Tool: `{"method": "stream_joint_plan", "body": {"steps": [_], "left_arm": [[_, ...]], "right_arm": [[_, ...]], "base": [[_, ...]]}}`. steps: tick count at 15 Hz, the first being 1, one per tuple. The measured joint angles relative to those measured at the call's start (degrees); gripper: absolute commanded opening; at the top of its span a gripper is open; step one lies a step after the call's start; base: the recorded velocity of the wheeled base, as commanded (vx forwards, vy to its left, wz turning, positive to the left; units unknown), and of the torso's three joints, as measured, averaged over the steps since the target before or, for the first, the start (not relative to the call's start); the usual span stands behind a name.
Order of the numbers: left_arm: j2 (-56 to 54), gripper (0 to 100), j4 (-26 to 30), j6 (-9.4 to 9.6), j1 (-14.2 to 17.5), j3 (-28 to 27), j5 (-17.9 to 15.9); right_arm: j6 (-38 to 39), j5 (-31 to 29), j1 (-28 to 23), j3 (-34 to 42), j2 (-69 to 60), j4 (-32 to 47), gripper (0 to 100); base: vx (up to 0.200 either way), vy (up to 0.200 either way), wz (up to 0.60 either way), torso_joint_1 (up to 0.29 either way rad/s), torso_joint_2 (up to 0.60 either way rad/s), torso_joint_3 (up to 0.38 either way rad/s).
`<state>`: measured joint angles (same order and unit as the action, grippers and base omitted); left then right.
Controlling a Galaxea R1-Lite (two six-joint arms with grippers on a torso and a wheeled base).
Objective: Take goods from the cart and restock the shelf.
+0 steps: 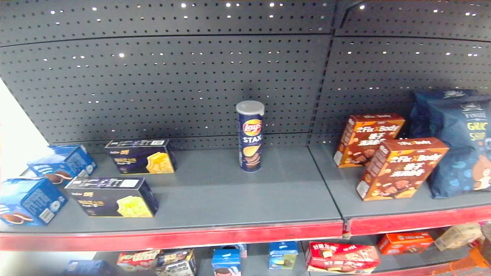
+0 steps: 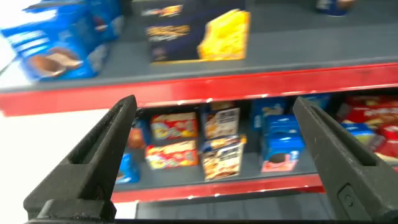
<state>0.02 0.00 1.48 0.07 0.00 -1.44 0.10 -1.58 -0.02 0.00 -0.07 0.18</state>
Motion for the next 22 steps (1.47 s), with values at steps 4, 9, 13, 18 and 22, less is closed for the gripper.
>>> {"method": "stream_joint_plan", "body": {"steps": [4, 9, 13, 18, 22], "left_arm": [[0.0, 100, 0.0, -0.15, -0.05, 0.0, 0.13], [0.0, 100, 0.0, -0.17, -0.02, 0.0, 0.11], [0.0, 100, 0.0, -0.15, -0.07, 0.0, 0.11], [0.0, 100, 0.0, -0.15, 0.02, 0.0, 0.1], [0.0, 100, 0.0, -0.15, 0.0, 0.0, 0.11]], "right_arm": [[-0.02, 0.0, -0.02, 0.0, 0.0, -0.05, 100], [0.0, 0.0, -0.02, 0.0, 0.0, 0.0, 100], [0.0, 0.0, -0.07, 0.0, 0.0, 0.0, 100], [0.0, 0.0, 0.0, 0.0, 0.0, -0.02, 100], [0.11, 0.24, -0.07, 0.0, 0.02, -0.07, 100]], "base": [[0.0, 0.0, -0.6, 0.004, 0.0, -0.002], [0.0, 0.0, -0.6, 0.0, 0.0, 0.002], [0.0, 0.0, -0.6, 0.001, 0.0, 0.001], [0.0, 0.0, -0.12, 0.0, 0.0, 0.001], [0.0, 0.0, 0.0, 0.0, 0.0, 0.0]]}}
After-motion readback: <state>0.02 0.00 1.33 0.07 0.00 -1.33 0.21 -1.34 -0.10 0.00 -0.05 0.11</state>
